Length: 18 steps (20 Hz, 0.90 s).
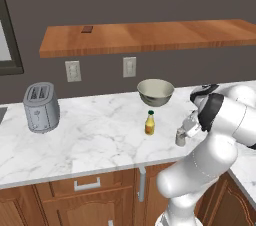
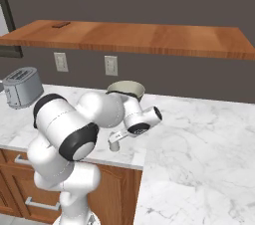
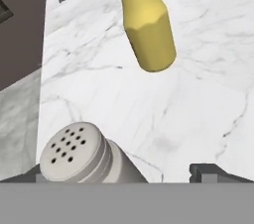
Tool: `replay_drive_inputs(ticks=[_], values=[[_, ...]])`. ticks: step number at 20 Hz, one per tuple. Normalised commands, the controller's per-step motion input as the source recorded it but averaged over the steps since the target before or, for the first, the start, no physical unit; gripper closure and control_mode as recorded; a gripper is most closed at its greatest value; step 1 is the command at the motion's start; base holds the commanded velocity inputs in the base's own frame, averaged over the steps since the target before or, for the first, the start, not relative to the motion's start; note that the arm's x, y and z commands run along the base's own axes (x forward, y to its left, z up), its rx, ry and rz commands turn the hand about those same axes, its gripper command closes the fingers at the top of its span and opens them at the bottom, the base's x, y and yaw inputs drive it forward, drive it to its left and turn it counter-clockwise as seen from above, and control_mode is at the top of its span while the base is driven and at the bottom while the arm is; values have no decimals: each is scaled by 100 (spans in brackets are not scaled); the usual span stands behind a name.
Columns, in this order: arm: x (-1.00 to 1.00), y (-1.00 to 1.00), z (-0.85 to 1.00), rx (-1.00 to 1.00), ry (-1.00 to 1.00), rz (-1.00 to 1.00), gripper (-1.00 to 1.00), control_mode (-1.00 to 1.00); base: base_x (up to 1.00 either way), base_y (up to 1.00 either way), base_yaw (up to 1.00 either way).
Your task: Pick the shaker and mustard from the counter and place them in the cabinet.
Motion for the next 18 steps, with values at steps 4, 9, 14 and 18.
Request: replay_drive_inputs(ticks=[4, 9, 14, 18], values=[[0, 29, -19, 5, 0, 0, 100, -100, 0, 0, 0], [0, 11, -6, 1, 0, 0, 100, -100, 0, 0, 0], [-7, 0, 20, 2, -6, -6, 100, -100, 0, 0, 0], [-32, 0, 70, 2, -14, -16, 100, -100, 0, 0, 0]])
